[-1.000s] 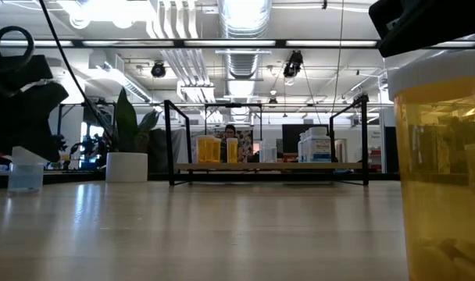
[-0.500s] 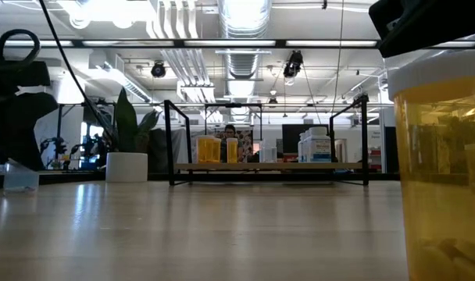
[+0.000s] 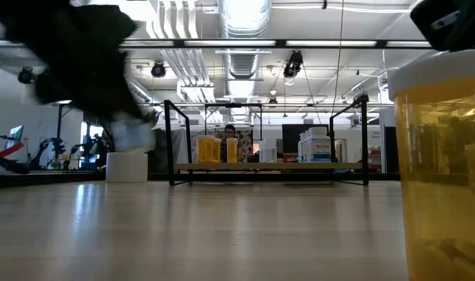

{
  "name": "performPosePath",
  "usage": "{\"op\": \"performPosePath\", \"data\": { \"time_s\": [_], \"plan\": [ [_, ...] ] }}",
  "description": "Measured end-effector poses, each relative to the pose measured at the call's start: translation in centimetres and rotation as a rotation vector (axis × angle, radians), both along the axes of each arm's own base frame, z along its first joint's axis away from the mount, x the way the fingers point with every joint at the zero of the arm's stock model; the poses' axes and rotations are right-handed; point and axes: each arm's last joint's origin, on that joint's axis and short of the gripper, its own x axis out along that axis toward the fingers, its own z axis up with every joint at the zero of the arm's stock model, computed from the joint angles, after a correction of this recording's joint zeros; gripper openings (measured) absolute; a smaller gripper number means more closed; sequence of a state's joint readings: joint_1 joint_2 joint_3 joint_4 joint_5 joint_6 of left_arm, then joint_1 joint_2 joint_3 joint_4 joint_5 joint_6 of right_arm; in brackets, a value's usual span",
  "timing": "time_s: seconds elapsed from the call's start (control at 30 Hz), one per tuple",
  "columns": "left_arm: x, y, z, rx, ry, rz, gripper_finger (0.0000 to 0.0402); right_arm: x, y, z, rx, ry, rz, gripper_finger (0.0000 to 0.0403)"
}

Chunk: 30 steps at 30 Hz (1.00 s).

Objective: Pick and place medicine bottles onto shelf by color
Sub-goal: Put the transparent pill bottle on the shelf aligned with the transparent pill bottles

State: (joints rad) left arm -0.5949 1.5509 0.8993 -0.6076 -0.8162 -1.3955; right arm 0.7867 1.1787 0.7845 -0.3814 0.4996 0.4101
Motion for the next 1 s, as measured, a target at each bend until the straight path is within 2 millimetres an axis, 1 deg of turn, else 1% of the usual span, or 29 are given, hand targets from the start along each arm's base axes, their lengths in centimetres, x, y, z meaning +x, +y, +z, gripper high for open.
{"op": "performPosePath", "data": {
  "time_s": [0.07,0.13,0.23,0.37,0.5,0.63,0.77,0.87,1.0],
  "plan": [
    [2.8,0.8,0.9,0.015,-0.089,-0.093,0.0133,-0.3,0.0,0.1,0.013,0.004,-0.005,0.0012],
    [5.7,2.1,2.1,0.036,-0.197,-0.175,0.0133,-0.6,0.2,0.2,0.024,0.007,-0.008,0.0012],
    [9.5,5.1,4.0,0.109,-0.274,-0.243,0.0132,-0.7,0.3,0.0,0.026,0.018,-0.011,0.0012],
    [13.9,10.2,5.9,0.183,-0.208,-0.243,0.0132,-0.6,0.5,-0.4,0.021,0.031,-0.014,0.0012],
    [17.5,15.5,6.7,0.172,-0.122,-0.239,0.0132,-0.6,0.6,-0.7,0.021,0.039,-0.022,0.0012],
    [20.0,20.1,6.4,0.175,-0.034,-0.203,0.0132,-0.7,0.7,-0.8,0.032,0.045,-0.033,0.0012],
    [21.6,23.4,5.4,0.166,0.020,-0.157,0.0132,-1.0,1.0,-0.8,0.031,0.040,-0.028,0.0012],
    [22.1,24.9,4.2,0.160,0.066,-0.140,0.0132,-1.1,1.1,-0.7,0.026,0.030,-0.030,0.0012],
    [22.1,25.6,2.9,0.148,0.109,-0.123,0.0132,-1.3,1.3,-0.7,0.018,0.018,-0.030,0.0012]
  ]
}}
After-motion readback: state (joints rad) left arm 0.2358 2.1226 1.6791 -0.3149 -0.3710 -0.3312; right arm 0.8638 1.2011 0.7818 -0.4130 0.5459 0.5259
